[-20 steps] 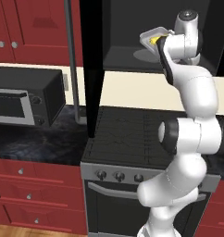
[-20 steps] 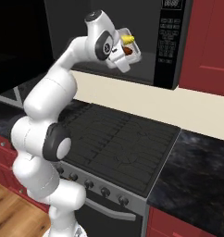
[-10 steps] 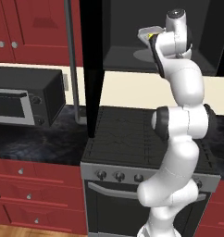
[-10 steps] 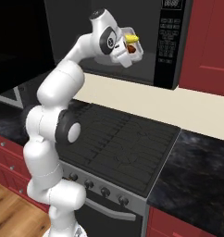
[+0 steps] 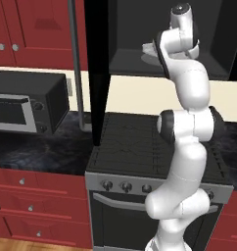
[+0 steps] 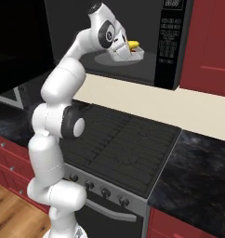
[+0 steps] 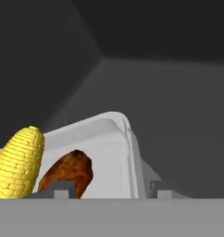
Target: Place the tupperware containing the chicken drumstick and corn meal in the microwave. Close the microwave door and press the start button to reheat the meal.
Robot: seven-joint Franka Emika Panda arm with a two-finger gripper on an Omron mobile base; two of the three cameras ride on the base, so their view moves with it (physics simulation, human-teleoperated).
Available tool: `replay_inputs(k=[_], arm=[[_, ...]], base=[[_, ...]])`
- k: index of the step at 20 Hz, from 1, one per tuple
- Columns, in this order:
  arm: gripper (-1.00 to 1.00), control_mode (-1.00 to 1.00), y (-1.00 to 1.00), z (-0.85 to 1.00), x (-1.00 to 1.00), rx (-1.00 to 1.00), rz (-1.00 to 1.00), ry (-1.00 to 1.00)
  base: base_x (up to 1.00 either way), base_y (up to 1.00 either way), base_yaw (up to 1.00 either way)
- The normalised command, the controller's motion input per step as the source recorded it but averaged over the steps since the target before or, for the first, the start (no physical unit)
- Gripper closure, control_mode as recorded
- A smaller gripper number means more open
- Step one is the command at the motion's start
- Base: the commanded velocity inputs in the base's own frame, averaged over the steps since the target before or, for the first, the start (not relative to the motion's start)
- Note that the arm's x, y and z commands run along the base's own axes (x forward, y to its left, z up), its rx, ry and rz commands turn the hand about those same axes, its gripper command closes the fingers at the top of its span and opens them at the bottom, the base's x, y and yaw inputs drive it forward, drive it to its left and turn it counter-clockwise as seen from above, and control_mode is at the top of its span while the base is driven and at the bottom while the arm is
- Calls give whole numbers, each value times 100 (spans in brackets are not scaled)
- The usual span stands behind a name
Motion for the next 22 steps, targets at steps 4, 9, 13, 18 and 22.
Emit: replay_inputs(k=[4,9,13,18,22], arm=[[-100,-100,31,-23,-61,-21,0,-33],[-100,-100,20,-3,-98,-15,0,-18],[-100,-100,11,2,-100,-4,0,-5],[-100,-100,11,13,-100,-4,1,-3],[-100,-100,16,26,-100,-16,13,0]], base=[[0,0,0],[0,0,0],[0,0,0],[0,0,0],[0,0,0]])
